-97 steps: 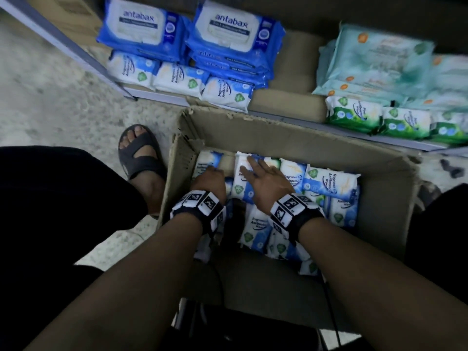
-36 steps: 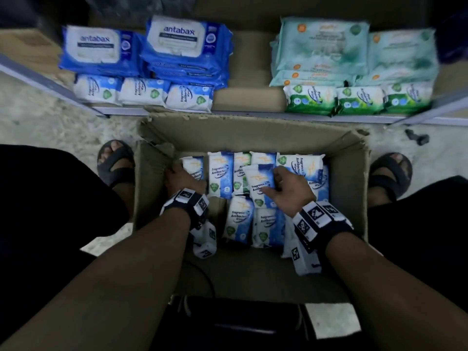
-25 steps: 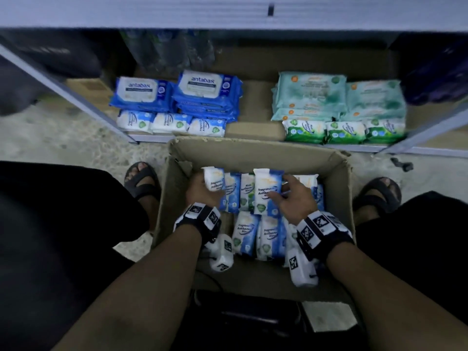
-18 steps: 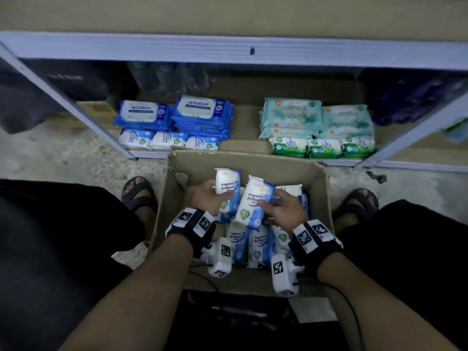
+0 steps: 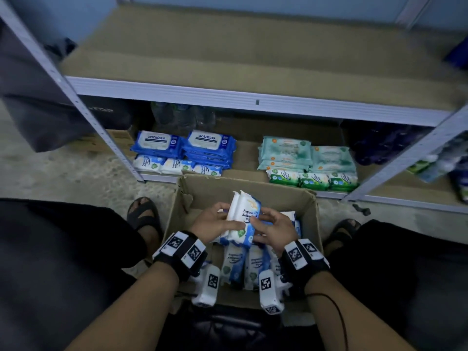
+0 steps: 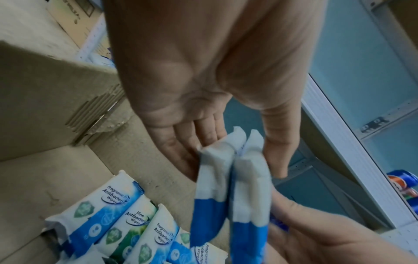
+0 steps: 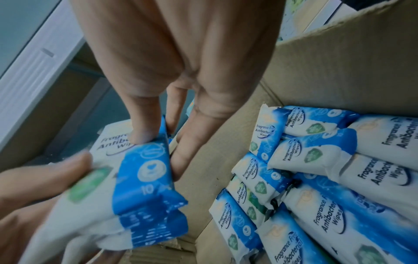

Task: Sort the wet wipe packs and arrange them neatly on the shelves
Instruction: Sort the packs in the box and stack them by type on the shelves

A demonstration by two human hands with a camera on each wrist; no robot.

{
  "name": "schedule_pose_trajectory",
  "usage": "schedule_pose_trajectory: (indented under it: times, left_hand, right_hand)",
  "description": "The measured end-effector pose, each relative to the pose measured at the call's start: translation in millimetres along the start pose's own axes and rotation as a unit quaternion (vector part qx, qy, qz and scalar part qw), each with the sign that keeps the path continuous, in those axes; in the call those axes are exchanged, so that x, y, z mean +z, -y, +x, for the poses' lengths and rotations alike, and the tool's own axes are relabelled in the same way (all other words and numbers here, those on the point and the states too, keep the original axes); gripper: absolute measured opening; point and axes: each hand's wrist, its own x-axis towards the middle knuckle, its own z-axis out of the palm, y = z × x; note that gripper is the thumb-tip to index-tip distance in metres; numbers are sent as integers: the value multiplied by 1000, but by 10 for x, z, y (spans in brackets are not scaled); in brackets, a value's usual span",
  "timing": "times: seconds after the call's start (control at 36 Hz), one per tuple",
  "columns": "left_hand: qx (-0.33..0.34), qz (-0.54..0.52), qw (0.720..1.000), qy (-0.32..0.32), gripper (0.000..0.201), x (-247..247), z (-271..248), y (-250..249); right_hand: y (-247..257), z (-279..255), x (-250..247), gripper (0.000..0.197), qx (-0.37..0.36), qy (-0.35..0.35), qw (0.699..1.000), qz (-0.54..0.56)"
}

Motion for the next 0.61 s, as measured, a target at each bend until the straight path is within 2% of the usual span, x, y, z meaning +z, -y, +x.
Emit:
schedule_pose_trajectory:
  times: [0.08, 0.17, 0.25, 0.31, 0.39, 0.47, 0.56, 0.61]
  left_hand:
    - [13, -13, 1000, -26, 77, -33, -33, 21]
    - [24, -2, 999, -43, 66, -84, -52, 18]
    - [38, 10, 997, -68, 52, -134, -81, 19]
    - [36, 11, 997, -73, 45, -170, -87, 26]
    - [18, -2, 998, -64, 31, -241, -79, 56]
    - [4, -20, 998, -58, 40, -295, -79, 76]
    - [-3, -15, 997, -72, 58, -354, -87, 84]
    - [-3, -6, 997, -80, 59, -409, -76, 127]
  right_hand:
    - [-2, 4, 86, 26, 2, -1, 1000, -7]
    - [-15, 15, 174, 26, 25, 2, 1000, 11]
    - [10, 36, 225, 37, 50, 18, 998, 27]
    - [66, 80, 218, 48, 63, 40, 997, 25]
    - [143, 129, 195, 51, 86, 100, 991, 15]
    - [147, 152, 243, 54, 100, 144, 985, 7]
    - [103, 175, 351, 46, 96, 131, 986, 35]
    - [80, 189, 421, 42, 90, 127, 987, 43]
